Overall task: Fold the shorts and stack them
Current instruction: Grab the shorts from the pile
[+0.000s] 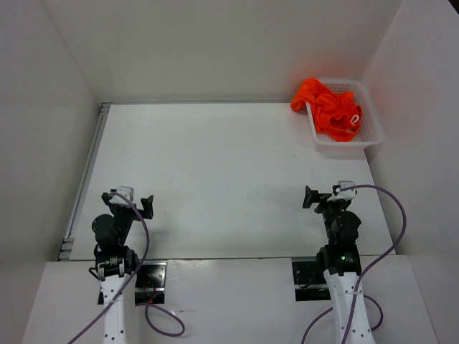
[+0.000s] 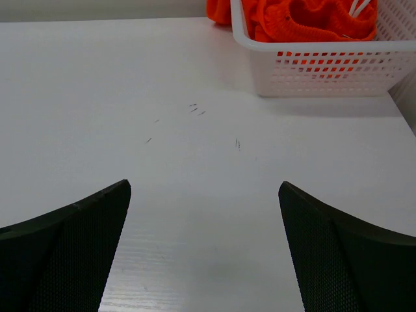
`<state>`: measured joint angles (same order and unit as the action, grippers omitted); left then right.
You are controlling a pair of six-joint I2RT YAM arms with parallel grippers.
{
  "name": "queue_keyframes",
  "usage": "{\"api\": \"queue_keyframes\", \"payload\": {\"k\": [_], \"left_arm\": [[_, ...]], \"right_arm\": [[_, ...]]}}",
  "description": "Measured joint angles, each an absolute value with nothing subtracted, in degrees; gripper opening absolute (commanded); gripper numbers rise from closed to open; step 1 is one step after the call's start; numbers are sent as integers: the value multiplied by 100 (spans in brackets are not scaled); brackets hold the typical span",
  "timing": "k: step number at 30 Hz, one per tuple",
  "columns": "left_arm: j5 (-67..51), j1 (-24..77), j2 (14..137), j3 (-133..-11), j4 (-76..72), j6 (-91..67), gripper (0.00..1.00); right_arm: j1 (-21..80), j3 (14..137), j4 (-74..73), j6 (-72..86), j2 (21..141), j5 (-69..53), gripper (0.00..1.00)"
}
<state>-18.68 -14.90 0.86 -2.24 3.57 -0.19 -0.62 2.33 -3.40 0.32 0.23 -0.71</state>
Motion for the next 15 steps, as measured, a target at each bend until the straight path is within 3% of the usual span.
{"api": "queue_keyframes", "payload": {"k": [6, 10, 15], "left_arm": [[-2043, -1490, 86, -224, 384, -21, 100], [-3343, -1490, 82, -226, 947, -16, 100], [-5004, -1481, 75, -305, 1841, -25, 100]], "right_arm": [[-62, 233, -340, 32, 23, -69, 99], [-62, 233, -338, -54, 23, -244, 99], [-62, 233, -213, -1966, 23, -1852, 100]]}}
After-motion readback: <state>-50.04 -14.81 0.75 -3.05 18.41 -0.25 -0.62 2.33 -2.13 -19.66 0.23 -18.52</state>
